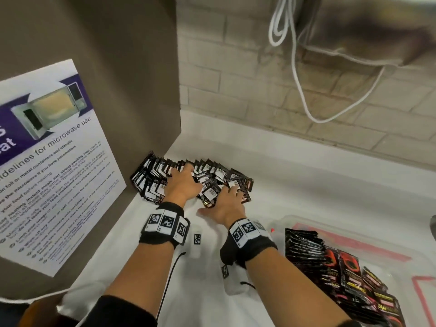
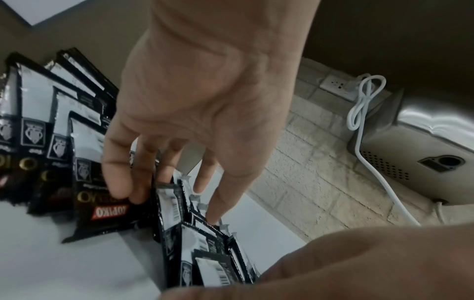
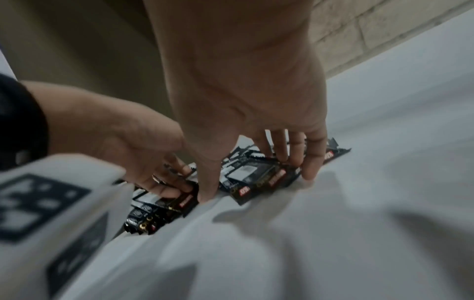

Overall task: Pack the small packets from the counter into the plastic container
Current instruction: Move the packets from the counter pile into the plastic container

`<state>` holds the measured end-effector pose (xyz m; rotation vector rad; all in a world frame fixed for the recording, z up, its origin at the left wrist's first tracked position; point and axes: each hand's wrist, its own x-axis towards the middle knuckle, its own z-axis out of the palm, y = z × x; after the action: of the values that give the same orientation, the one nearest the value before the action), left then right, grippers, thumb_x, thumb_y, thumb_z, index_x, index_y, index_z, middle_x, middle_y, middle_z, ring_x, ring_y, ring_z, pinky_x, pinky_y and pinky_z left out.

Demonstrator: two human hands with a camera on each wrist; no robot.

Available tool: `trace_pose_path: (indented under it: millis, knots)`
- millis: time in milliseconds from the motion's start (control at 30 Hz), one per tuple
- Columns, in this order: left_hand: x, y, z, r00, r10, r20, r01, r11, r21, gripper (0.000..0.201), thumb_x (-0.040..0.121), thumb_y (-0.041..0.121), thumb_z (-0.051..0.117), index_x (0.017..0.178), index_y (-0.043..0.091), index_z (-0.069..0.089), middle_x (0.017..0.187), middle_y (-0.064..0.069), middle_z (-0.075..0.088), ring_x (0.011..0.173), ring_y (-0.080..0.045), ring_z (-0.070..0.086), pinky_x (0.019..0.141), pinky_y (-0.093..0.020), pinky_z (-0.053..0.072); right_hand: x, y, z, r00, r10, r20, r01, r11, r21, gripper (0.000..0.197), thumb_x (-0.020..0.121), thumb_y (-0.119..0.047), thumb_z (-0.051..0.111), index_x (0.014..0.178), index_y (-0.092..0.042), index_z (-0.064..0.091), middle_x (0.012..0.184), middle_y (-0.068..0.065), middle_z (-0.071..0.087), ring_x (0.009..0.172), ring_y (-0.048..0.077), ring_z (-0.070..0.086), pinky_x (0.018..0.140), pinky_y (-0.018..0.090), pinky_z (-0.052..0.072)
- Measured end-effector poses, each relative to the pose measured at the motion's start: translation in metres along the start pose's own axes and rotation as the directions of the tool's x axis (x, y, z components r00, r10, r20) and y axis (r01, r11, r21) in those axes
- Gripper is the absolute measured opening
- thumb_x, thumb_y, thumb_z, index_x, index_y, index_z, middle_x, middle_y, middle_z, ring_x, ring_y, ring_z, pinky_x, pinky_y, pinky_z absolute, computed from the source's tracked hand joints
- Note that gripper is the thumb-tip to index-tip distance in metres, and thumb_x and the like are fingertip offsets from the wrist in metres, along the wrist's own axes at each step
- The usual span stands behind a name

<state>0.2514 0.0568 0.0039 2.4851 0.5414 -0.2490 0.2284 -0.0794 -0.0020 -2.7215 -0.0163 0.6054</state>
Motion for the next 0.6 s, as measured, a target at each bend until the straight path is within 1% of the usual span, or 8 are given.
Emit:
trace_pose_path:
  millis: [100, 167, 233, 300, 367, 400, 500, 600]
  knots:
    - [0.007, 0.001, 0.003, 1.000, 0.017, -0.006, -0.017, 0.999, -0.040, 0.060, 0.089, 0.033, 0.069, 0.139, 0.033, 0.036, 0.130, -0.014, 0.047, 0.088, -0.022, 0.055, 0.064, -0.032, 0.040, 0.010, -0.001, 0.009, 0.996, 0.024, -0.081, -0.023, 1.000, 0.009, 0.113, 0.070, -0.065, 0.074, 0.152, -0.009, 0.020, 0.162, 0.014, 0.011, 0.149, 0.036, 0.010, 0.115, 0.051, 0.028]
    - [0.010, 0.002, 0.006, 0.999, 0.032, -0.003, -0.032, 0.996, -0.088, 0.060, 0.090, 0.037, 0.069, 0.139, 0.033, 0.035, 0.111, -0.009, 0.061, 0.073, -0.014, 0.053, 0.055, -0.027, 0.036, 0.015, -0.001, 0.013, 0.992, 0.028, -0.124, -0.026, 0.999, 0.020, 0.109, 0.070, -0.065, 0.074, 0.150, -0.009, 0.026, 0.160, 0.014, 0.017, 0.147, 0.035, 0.015, 0.114, 0.050, 0.029]
    - [0.012, 0.004, 0.009, 0.999, 0.039, -0.001, -0.039, 0.992, -0.118, 0.061, 0.090, 0.038, 0.069, 0.140, 0.032, 0.035, 0.094, 0.001, 0.061, 0.067, -0.008, 0.049, 0.052, -0.025, 0.033, 0.020, 0.001, 0.017, 0.989, 0.010, -0.148, -0.005, 0.999, 0.035, 0.100, 0.073, -0.063, 0.073, 0.147, -0.011, 0.031, 0.155, 0.013, 0.024, 0.143, 0.035, 0.020, 0.112, 0.049, 0.032]
    - [0.013, 0.005, 0.011, 0.999, 0.044, 0.006, -0.043, 0.989, -0.138, 0.062, 0.089, 0.038, 0.070, 0.140, 0.032, 0.035, 0.100, 0.004, 0.060, 0.070, -0.010, 0.051, 0.059, -0.026, 0.037, 0.022, 0.002, 0.021, 0.986, -0.024, -0.167, 0.033, 0.998, 0.053, 0.090, 0.075, -0.060, 0.072, 0.144, -0.016, 0.037, 0.148, 0.011, 0.032, 0.137, 0.034, 0.027, 0.110, 0.048, 0.036]
    - [0.014, 0.006, 0.014, 0.998, 0.053, 0.026, -0.047, 0.984, -0.172, 0.060, 0.089, 0.039, 0.070, 0.139, 0.031, 0.038, 0.119, -0.002, 0.060, 0.080, -0.014, 0.053, 0.069, -0.030, 0.040, 0.023, 0.003, 0.023, 0.982, -0.058, -0.178, 0.070, 0.996, 0.061, 0.083, 0.077, -0.059, 0.071, 0.143, -0.020, 0.039, 0.143, 0.009, 0.036, 0.132, 0.033, 0.031, 0.108, 0.048, 0.037]
    - [0.014, 0.006, 0.015, 0.998, 0.061, 0.036, -0.053, 0.981, -0.186, 0.057, 0.089, 0.039, 0.070, 0.137, 0.030, 0.040, 0.121, -0.003, 0.060, 0.080, -0.014, 0.054, 0.069, -0.030, 0.040, 0.023, 0.004, 0.024, 0.981, -0.069, -0.182, 0.083, 0.994, 0.071, 0.081, 0.077, -0.058, 0.071, 0.143, -0.021, 0.040, 0.141, 0.007, 0.038, 0.132, 0.032, 0.031, 0.108, 0.048, 0.036]
    - [0.013, 0.007, 0.018, 0.995, 0.093, 0.045, -0.080, 0.970, -0.231, 0.045, 0.089, 0.038, 0.070, 0.125, 0.028, 0.046, 0.111, 0.001, 0.059, 0.078, -0.010, 0.054, 0.060, -0.025, 0.037, 0.023, 0.006, 0.026, 0.976, -0.090, -0.197, 0.112, 0.988, 0.105, 0.077, 0.079, -0.054, 0.071, 0.142, -0.023, 0.041, 0.140, 0.005, 0.041, 0.131, 0.031, 0.032, 0.108, 0.049, 0.035]
    - [0.010, 0.007, 0.020, 0.992, 0.115, 0.059, -0.095, 0.957, -0.273, 0.040, 0.088, 0.038, 0.071, 0.115, 0.026, 0.045, 0.102, 0.003, 0.058, 0.083, -0.014, 0.057, 0.061, -0.025, 0.038, 0.022, 0.008, 0.028, 0.976, -0.110, -0.186, 0.134, 0.984, 0.122, 0.078, 0.079, -0.052, 0.072, 0.143, -0.021, 0.038, 0.143, 0.005, 0.041, 0.133, 0.031, 0.031, 0.109, 0.050, 0.034]
